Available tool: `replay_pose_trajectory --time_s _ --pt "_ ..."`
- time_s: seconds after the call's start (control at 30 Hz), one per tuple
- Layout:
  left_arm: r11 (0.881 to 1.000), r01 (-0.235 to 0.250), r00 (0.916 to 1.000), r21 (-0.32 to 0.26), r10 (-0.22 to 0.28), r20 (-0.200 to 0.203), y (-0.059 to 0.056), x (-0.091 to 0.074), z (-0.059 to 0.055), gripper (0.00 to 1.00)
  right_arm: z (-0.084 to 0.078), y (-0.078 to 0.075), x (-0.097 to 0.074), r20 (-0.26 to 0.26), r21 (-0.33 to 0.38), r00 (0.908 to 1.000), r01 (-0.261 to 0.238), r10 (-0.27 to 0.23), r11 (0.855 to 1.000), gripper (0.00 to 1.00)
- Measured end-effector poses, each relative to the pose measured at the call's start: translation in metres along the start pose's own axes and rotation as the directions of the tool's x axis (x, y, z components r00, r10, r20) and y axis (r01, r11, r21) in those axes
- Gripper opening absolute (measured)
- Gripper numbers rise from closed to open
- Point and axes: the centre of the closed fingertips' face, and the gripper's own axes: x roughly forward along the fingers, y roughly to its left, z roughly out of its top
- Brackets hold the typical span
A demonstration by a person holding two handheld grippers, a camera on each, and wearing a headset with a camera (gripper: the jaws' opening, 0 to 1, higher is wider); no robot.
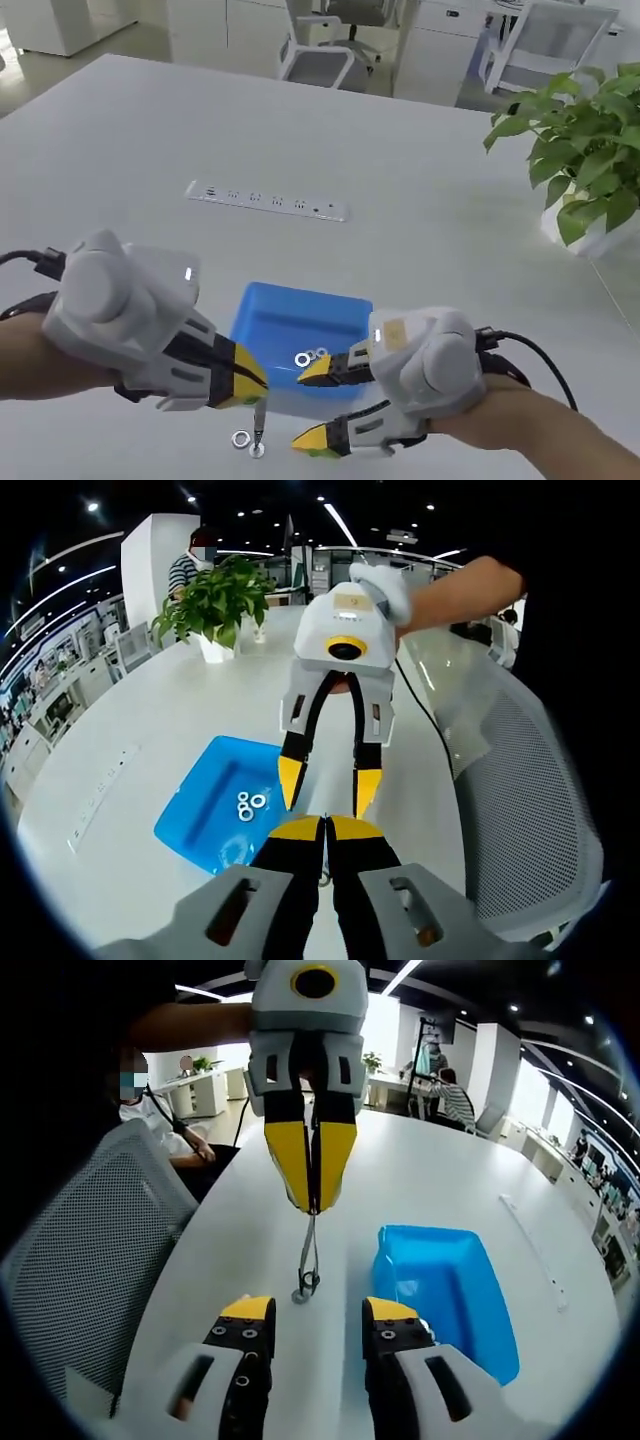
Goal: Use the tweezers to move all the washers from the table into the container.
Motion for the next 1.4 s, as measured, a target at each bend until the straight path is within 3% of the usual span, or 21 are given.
replay_pose_trajectory --time_s 0.33,0.67,0.77,0.93,1.4 --pt "1.0 0.003 1.0 0.003 -0.003 -0.004 0.001 0.0 -0.002 0.05 0.006 0.004 0.022 -0.02 -0.071 0.9979 -0.063 0.062 0.995 0.24" --pt "1.0 -0.005 1.0 0.003 0.005 -0.006 0.001 0.001 -0.002 0.05 0.006 0.006 0.039 -0.029 -0.062 0.9953 -0.095 0.093 0.994 0.16" --pt "1.0 -0.006 1.0 0.002 0.006 -0.008 0.001 0.001 -0.002 0.05 0.002 0.01 0.043 -0.057 -0.076 0.9918 -0.119 0.114 0.99 0.12" --pt "1.0 -0.011 0.9999 0.002 0.011 -0.011 0.001 0.001 -0.002 0.05 0.001 0.009 0.042 -0.067 -0.091 0.9919 -0.114 0.108 0.989 0.1" --pt "1.0 -0.019 0.9997 0.017 0.02 -0.017 0.001 0.004 -0.003 0.05 0.0 0.008 0.041 -0.061 -0.02 0.9947 -0.084 0.082 0.996 0.08"
